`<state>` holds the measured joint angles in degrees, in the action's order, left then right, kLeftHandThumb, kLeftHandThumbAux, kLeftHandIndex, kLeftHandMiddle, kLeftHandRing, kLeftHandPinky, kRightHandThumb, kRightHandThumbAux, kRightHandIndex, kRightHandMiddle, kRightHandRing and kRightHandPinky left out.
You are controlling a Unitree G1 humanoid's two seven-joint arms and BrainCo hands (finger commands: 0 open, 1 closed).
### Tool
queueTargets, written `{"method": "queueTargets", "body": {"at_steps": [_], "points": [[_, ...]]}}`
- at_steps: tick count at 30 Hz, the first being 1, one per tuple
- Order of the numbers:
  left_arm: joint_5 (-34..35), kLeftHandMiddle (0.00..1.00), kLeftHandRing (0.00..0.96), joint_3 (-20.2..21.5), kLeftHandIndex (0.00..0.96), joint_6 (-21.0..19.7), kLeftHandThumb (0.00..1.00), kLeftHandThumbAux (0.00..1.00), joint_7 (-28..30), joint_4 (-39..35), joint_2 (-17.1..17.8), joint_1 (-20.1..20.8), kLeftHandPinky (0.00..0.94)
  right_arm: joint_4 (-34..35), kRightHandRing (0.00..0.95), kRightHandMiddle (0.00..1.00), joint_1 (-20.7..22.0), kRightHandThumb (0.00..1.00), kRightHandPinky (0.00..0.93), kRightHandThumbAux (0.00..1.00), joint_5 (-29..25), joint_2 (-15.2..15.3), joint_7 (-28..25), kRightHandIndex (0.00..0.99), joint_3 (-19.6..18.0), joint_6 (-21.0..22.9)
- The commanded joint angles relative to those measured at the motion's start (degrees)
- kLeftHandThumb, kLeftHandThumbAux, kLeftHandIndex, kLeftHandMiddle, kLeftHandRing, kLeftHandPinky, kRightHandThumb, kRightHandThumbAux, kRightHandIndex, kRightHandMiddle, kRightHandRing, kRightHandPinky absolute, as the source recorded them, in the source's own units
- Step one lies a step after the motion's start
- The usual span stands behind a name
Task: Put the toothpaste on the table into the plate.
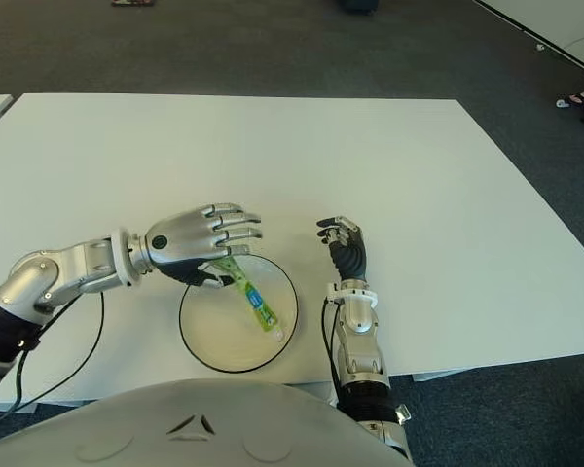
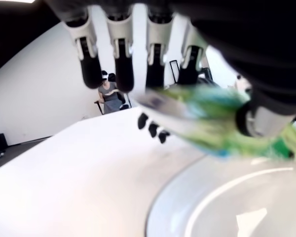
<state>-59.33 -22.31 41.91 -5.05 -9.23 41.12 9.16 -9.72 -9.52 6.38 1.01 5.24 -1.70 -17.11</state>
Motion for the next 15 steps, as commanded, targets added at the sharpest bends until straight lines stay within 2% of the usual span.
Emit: {"method": "queueTargets", "body": {"at_steps": [1,7,15], "points": [[6.3,0.001,0.0,-0.9,0.0,2.1,0.091,0.32,6.0,1.4,1.3,0.9,0.0,-0.7,0.491,0.454,0.5,0.846,0.489,0.682,-0.7,0.0,-0.1,0.475,-0.1,-0.8],[12.4,0.0,0.0,-1.1,0.0,3.8,0.101,0.283,10.6,3.2,1.4,2.0,0.0,-1.0,0.489,0.454,0.6,0.845,0.483,0.682,-0.8,0.0,-0.2,0.476,-0.1,-1.0],[14.6,0.0,0.0,-0.5,0.0,5.8,0.092,0.265,11.9,5.5,0.4,3.5,0.0,-1.4,0.493,0.456,0.8,0.845,0.487,0.683,-1.0,-0.1,-0.3,0.472,-0.1,-1.8]]}}
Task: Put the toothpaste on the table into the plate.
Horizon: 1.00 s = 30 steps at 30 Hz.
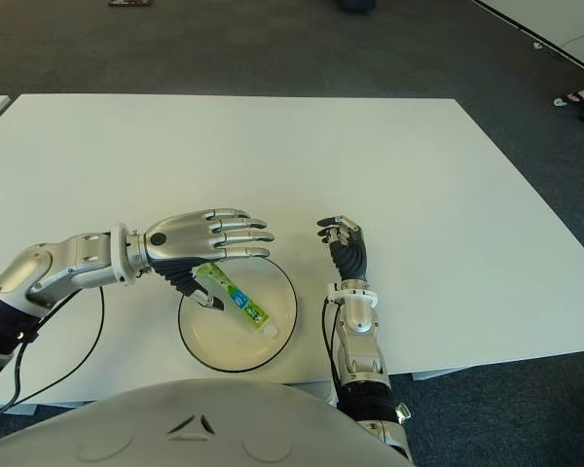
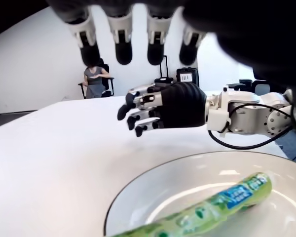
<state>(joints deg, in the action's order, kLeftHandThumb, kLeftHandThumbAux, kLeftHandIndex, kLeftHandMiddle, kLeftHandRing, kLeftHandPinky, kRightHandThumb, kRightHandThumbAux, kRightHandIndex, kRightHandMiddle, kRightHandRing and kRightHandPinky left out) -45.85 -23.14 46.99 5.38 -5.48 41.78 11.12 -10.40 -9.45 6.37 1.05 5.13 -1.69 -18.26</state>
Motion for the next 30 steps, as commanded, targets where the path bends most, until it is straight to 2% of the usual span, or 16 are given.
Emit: {"method": "queueTargets", "body": {"at_steps": [1,8,12,16,19,23,26,27,29,30], "points": [[1.2,0.0,0.0,0.4,0.0,0.9,0.091,0.264,1.5,1.9,-0.3,1.6,0.0,-0.7,0.493,0.457,0.7,0.845,0.488,0.683,-0.9,-0.2,-0.2,0.472,-0.1,-0.7],[3.4,0.0,0.0,1.6,0.0,0.6,0.099,0.269,0.8,3.7,-1.4,1.6,0.0,-0.5,0.496,0.458,0.7,0.845,0.482,0.682,-0.7,-0.2,0.0,0.471,0.0,-0.7],[10.5,0.0,0.0,3.2,0.0,-0.7,0.119,0.272,2.0,8.8,-3.1,4.6,0.0,-0.1,0.495,0.457,0.6,0.845,0.481,0.682,-0.6,-0.2,-0.1,0.475,0.1,0.0],[18.8,0.0,0.0,5.3,0.0,-3.5,0.136,0.275,3.7,11.2,-4.9,4.5,0.0,0.0,0.492,0.455,0.6,0.846,0.481,0.682,-0.6,-0.1,0.0,0.476,0.0,0.6],[23.7,0.0,0.0,6.2,0.0,-5.1,0.139,0.28,4.7,11.0,-6.4,3.1,0.0,-0.1,0.489,0.453,0.6,0.846,0.479,0.682,-0.6,-0.1,0.1,0.477,-0.1,0.8],[39.1,0.0,0.0,10.5,0.0,-8.9,0.133,0.289,7.6,10.4,-7.3,-0.9,0.0,-0.4,0.486,0.452,0.7,0.845,0.478,0.683,-0.6,-0.2,0.3,0.475,-0.3,0.7],[46.0,0.0,0.0,14.2,0.0,-8.5,0.128,0.291,9.4,11.2,-5.5,-5.3,0.0,-0.6,0.487,0.453,0.7,0.845,0.482,0.683,-0.6,-0.2,0.5,0.472,-0.3,0.5],[45.8,0.0,0.0,15.6,0.0,-12.0,0.127,0.292,6.4,10.5,-8.4,-5.5,0.0,-0.7,0.488,0.453,0.7,0.845,0.483,0.683,-0.6,-0.2,0.5,0.471,-0.3,0.4],[45.1,0.0,0.0,17.8,0.0,-17.1,0.134,0.353,0.3,9.4,-14.3,-5.9,0.042,-0.8,0.49,0.454,0.8,0.845,0.477,0.683,-0.6,-0.2,0.7,0.47,-0.4,0.5],[44.8,0.0,0.005,18.8,0.0,-18.6,0.147,0.415,-2.2,9.0,-16.7,-6.1,0.085,-0.8,0.49,0.454,0.8,0.845,0.475,0.683,-0.6,-0.2,0.7,0.47,-0.5,0.6]]}}
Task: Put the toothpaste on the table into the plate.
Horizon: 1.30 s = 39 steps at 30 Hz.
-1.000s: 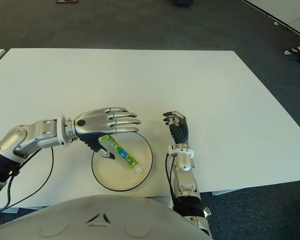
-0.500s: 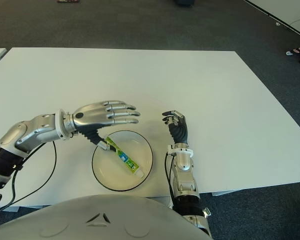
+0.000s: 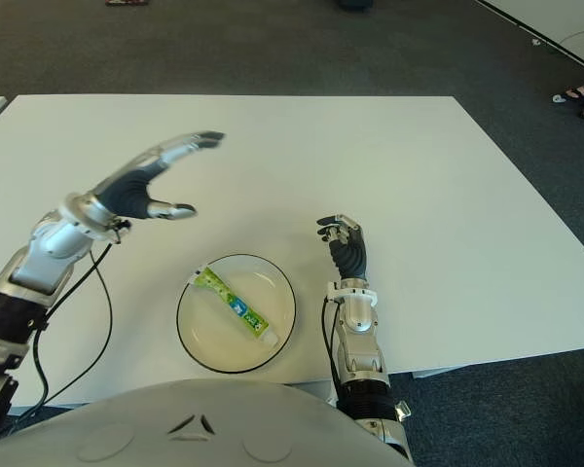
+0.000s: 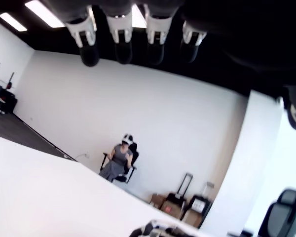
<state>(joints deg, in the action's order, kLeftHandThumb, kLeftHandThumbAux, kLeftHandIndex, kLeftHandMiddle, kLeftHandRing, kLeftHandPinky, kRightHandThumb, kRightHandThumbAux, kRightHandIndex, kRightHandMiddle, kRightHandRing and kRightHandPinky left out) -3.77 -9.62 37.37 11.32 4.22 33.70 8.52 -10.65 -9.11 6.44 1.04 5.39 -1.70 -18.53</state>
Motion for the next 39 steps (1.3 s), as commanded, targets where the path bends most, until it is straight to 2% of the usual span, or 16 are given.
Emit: {"method": "queueTargets", "body": {"at_steps": [1,3,5,7,10,14,18,26,32,39], "points": [[2.7,0.0,0.006,5.9,0.0,-9.6,0.152,0.437,-9.3,-1.0,-9.9,-3.9,0.101,-0.6,0.49,0.454,0.5,0.845,0.474,0.683,-0.7,-0.2,0.5,0.47,-0.5,1.0],[3.2,0.001,0.017,8.1,0.0,-10.7,0.162,0.488,-12.2,-0.7,-12.7,-4.8,0.138,-0.5,0.49,0.454,0.5,0.845,0.473,0.683,-0.6,-0.2,0.6,0.471,-0.6,1.2],[4.4,0.069,0.101,10.4,0.029,-11.6,0.182,0.575,-13.9,0.0,-14.7,-5.7,0.218,-0.3,0.491,0.454,0.4,0.845,0.475,0.683,-0.6,-0.3,0.7,0.471,-0.7,1.4],[6.4,0.103,0.141,13.0,0.052,-11.1,0.192,0.61,-13.7,2.6,-15.3,-6.6,0.253,0.0,0.492,0.454,0.3,0.845,0.476,0.682,-0.6,-0.3,0.6,0.471,-0.7,1.6],[8.9,0.179,0.211,16.4,0.148,-10.1,0.211,0.671,-13.3,6.3,-16.2,-7.5,0.308,0.5,0.494,0.455,0.2,0.845,0.473,0.682,-0.7,-0.4,0.4,0.472,-0.7,2.0],[8.2,0.264,0.276,17.7,0.257,-11.2,0.217,0.733,-15.3,4.3,-19.0,-7.5,0.341,0.7,0.499,0.455,0.2,0.845,0.485,0.682,-0.9,-0.4,0.2,0.473,-0.7,2.2],[7.4,0.324,0.315,18.4,0.306,-11.8,0.19,0.786,-16.0,3.9,-20.8,-8.1,0.348,0.8,0.502,0.455,0.4,0.846,0.486,0.681,-1.0,-0.2,0.0,0.475,-0.8,2.4],[5.9,0.376,0.361,18.5,0.343,-15.1,0.146,0.849,-17.2,3.3,-23.7,-9.3,0.38,0.2,0.507,0.454,0.7,0.846,0.491,0.681,-1.2,0.0,-0.3,0.478,-1.1,1.3],[5.1,0.397,0.388,18.6,0.35,-16.8,0.115,0.86,-17.4,3.4,-25.4,-10.3,0.403,0.0,0.499,0.453,1.0,0.847,0.478,0.681,-0.9,0.1,-0.1,0.48,-1.3,1.2],[4.2,0.415,0.411,18.2,0.363,-16.4,0.11,0.864,-18.2,5.7,-27.8,-11.5,0.427,-0.2,0.489,0.453,1.4,0.846,0.47,0.682,-0.5,0.3,0.3,0.473,-1.6,1.6]]}}
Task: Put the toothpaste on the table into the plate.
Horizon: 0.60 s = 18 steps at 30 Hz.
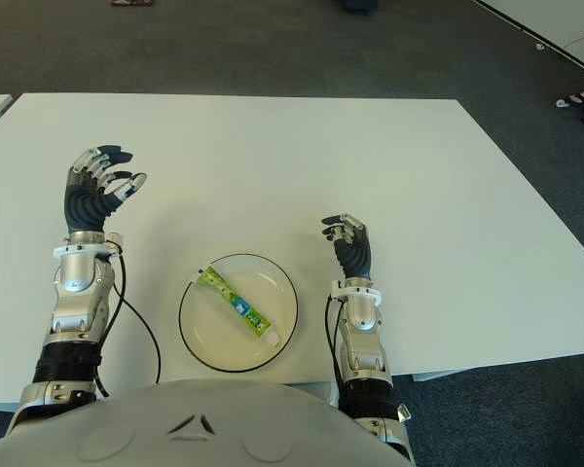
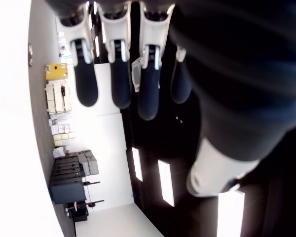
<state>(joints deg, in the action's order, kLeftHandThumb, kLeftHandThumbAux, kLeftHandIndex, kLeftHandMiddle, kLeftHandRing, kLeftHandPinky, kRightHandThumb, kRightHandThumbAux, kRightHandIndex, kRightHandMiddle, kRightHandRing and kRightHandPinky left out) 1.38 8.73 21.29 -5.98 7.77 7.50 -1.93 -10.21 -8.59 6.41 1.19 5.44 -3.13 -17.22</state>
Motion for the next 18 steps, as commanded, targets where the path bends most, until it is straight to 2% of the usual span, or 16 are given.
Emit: {"method": "queueTargets", "body": {"at_steps": [1,3,4,5,6,8,12,18], "points": [[-1.0,0.416,0.412,-0.4,0.365,-0.2,0.111,0.865,-1.0,2.5,-2.2,-1.3,0.429,-0.7,0.489,0.453,0.9,0.846,0.471,0.682,-0.5,0.1,0.2,0.473,-0.2,0.3],[-1.0,0.422,0.419,-0.8,0.376,-0.4,0.126,0.867,-1.1,2.9,-3.1,-1.5,0.437,-0.8,0.49,0.454,0.9,0.846,0.473,0.682,-0.5,0.2,0.2,0.471,-0.3,0.3],[-0.9,0.427,0.424,-0.9,0.392,-0.5,0.327,0.815,-1.0,3.0,-3.4,-1.6,0.443,-0.9,0.491,0.455,1.0,0.845,0.473,0.682,-0.5,0.2,0.2,0.469,-0.3,0.3],[-0.9,0.43,0.427,-1.0,0.401,-0.7,0.456,0.782,-1.0,3.0,-3.7,-1.7,0.446,-0.9,0.491,0.455,1.0,0.845,0.473,0.682,-0.6,0.2,0.2,0.468,-0.4,0.3],[-0.8,0.434,0.43,-1.0,0.408,-0.8,0.539,0.76,-0.9,3.1,-3.9,-1.8,0.451,-1.0,0.491,0.456,1.0,0.845,0.472,0.682,-0.6,0.2,0.2,0.468,-0.4,0.3],[-0.9,0.437,0.433,-1.0,0.414,-0.9,0.611,0.741,-0.8,3.2,-4.2,-1.8,0.455,-1.0,0.49,0.456,1.1,0.845,0.471,0.682,-0.6,0.2,0.2,0.467,-0.5,0.3],[-2.8,0.449,0.446,-2.0,0.421,-1.2,0.676,0.725,-1.1,5.7,-4.6,-2.0,0.457,-1.2,0.487,0.456,1.2,0.845,0.47,0.682,-0.5,0.2,0.4,0.468,-0.6,0.3],[-5.8,0.47,0.467,-3.0,0.425,0.9,0.694,0.722,-1.8,9.3,-4.8,-1.4,0.479,-1.1,0.483,0.456,1.3,0.845,0.461,0.683,-0.5,0.2,0.4,0.467,-0.6,0.6]]}}
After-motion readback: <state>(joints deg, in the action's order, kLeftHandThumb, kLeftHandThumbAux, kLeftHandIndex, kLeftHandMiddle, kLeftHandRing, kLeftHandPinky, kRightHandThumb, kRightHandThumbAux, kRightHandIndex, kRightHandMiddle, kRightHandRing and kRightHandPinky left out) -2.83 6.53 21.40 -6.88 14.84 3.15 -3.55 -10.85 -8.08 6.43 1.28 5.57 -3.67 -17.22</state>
